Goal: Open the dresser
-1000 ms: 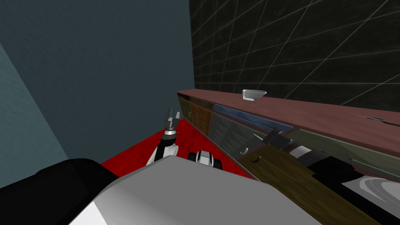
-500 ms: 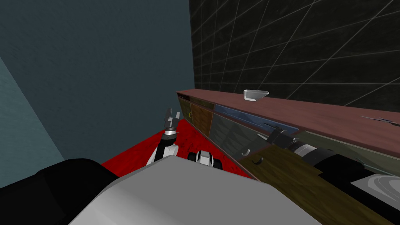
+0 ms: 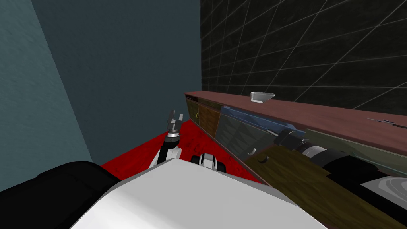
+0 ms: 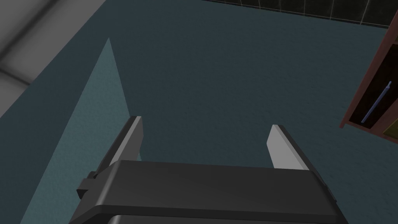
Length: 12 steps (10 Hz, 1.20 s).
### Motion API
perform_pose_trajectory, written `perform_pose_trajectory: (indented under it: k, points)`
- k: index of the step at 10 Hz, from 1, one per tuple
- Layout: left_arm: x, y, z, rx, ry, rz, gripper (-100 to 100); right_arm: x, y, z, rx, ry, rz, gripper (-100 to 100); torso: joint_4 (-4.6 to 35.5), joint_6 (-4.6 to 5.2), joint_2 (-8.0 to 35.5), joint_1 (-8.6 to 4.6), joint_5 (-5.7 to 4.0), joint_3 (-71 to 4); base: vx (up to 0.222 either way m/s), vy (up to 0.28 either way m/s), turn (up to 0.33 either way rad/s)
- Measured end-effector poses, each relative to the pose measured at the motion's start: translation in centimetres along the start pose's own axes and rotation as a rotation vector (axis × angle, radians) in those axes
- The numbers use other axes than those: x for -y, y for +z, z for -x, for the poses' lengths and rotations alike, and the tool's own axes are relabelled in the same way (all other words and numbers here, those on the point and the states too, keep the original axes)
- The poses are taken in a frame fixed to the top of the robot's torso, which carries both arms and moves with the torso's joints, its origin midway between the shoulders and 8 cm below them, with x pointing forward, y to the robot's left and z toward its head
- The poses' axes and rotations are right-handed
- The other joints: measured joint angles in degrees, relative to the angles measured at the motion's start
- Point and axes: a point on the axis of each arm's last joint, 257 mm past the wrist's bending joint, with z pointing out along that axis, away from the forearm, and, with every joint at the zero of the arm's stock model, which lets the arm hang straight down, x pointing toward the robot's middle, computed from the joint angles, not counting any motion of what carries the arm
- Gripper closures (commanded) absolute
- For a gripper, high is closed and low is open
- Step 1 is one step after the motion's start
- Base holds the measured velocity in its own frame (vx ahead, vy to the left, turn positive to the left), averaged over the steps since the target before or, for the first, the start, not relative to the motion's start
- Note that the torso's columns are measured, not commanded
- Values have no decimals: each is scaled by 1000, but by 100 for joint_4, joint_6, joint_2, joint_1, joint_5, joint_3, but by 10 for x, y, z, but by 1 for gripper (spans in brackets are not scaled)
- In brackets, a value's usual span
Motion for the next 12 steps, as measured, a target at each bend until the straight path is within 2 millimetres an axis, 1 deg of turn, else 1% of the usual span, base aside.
perform_pose_trajectory:
  k: [2,3,5,7,8,10,11,12]
  points:
    - [0,0,0,0,0,0,0,-1,-2,-8,-17,7,2,100,4,2,-13,-6,7,-10,-124,81,52]
    - [0,0,0,0,0,0,0,-2,-3,-8,-18,8,4,-100,12,5,-26,-18,15,-19,-138,26,289]
    - [0,0,0,0,0,0,0,10,-4,-38,-70,17,10,-100,30,3,29,3,24,13,-177,18,319]
    - [0,0,0,0,0,0,0,20,-11,-64,-120,29,8,-100,32,7,32,15,27,16,-163,30,243]
    - [0,0,0,0,0,0,0,24,-12,-74,-142,31,9,-100,28,5,18,19,29,7,-146,31,260]
    - [0,0,0,0,0,0,0,39,-16,-98,-192,41,0,-100,25,7,12,8,25,3,-134,34,212]
    - [0,0,0,0,0,0,0,49,-22,-112,-217,46,-7,-100,25,5,11,13,27,2,-119,53,240]
    - [0,0,0,0,0,0,0,58,-26,-123,-238,49,-11,-100,26,4,13,17,28,3,-54,23,46]
